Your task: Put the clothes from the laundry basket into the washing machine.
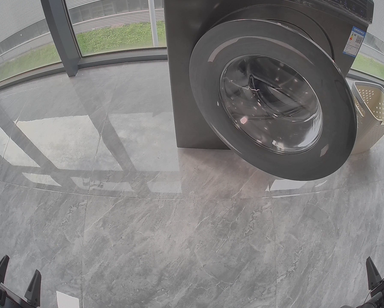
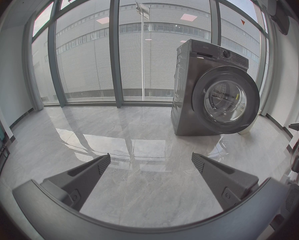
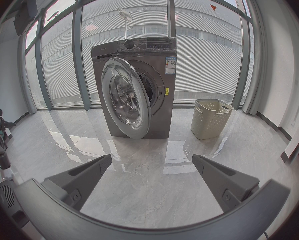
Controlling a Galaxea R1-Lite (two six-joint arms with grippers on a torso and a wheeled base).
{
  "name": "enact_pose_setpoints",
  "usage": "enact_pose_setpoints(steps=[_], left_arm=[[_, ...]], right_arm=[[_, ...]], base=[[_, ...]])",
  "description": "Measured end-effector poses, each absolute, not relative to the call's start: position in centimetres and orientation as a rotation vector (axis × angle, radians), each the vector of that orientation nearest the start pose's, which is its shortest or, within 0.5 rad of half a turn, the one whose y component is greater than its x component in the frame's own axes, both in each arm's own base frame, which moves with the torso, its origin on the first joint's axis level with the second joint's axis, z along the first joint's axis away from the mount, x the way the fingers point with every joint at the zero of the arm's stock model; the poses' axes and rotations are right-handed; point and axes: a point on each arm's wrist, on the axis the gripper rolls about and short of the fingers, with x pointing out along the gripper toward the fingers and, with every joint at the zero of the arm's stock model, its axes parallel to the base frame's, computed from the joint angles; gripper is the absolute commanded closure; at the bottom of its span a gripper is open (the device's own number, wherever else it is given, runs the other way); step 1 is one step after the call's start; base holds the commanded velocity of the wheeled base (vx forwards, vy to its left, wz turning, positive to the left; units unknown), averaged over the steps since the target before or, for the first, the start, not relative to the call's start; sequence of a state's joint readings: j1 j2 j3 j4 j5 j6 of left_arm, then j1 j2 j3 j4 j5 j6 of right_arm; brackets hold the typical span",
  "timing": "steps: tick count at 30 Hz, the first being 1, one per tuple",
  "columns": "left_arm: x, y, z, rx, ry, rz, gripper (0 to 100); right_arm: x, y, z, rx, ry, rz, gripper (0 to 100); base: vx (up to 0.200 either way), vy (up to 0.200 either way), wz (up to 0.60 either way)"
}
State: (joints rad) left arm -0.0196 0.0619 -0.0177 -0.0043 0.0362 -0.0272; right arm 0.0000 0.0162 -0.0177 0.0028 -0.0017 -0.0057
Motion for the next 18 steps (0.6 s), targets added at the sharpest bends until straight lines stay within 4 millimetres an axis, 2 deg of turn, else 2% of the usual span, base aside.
enact_pose_setpoints(steps=[11, 18], left_arm=[[-2.28, 0.05, 8.09, -0.007, -0.003, 0.010, 0], [-2.31, 0.04, 8.07, -0.009, -0.006, 0.008, 0]], right_arm=[[-2.29, 0.00, 8.08, 0.011, -0.002, -0.004, 0], [-2.29, 0.00, 8.09, 0.011, -0.003, -0.003, 0]], base=[[0.000, 0.000, 0.00], [0.000, -0.200, 0.00]])
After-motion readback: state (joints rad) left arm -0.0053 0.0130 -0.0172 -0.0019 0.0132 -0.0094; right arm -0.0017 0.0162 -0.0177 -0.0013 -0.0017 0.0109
